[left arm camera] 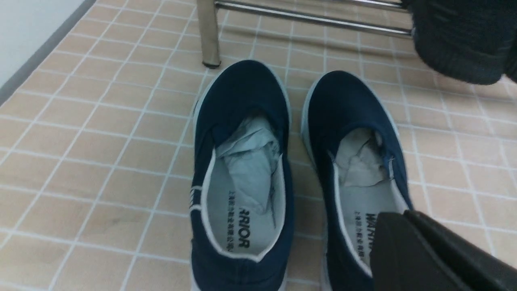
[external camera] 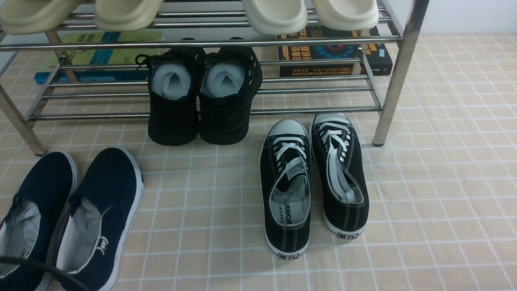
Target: Take the shoes off the shelf from the light coffee tablecloth by hand.
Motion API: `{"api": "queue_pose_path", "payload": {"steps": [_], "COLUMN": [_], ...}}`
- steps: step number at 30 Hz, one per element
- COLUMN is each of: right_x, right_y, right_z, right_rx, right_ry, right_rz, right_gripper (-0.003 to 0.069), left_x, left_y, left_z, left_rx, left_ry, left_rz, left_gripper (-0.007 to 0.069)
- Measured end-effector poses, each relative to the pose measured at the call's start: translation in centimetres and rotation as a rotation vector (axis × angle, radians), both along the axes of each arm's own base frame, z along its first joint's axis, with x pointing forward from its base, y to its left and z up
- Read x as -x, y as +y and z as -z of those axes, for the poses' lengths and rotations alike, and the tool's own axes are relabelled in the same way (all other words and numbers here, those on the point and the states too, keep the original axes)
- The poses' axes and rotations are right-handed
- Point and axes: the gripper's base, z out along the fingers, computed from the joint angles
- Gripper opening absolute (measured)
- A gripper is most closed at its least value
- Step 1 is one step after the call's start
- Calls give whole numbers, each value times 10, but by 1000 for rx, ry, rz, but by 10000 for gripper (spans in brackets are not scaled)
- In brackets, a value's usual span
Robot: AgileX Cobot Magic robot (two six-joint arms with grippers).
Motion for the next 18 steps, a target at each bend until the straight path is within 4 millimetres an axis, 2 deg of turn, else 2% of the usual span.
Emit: {"api": "queue_pose_path", "payload": {"steps": [4, 9, 18], "right_x": [0, 0, 0], "right_y": [0, 0, 0], "right_z": [0, 0, 0], "right_rx": [0, 0, 0], "right_ry": [0, 0, 1], "right_rz": [0, 0, 0], "right_gripper": [239, 239, 239], "left_x": [7, 9, 8], "left_y": [1, -2, -3], "left_z": [31, 52, 54], "left_rx": [30, 20, 7], "left_ry": [-18, -17, -49], "left_rz": [-21, 50, 68], "left_gripper": [35, 39, 43]}}
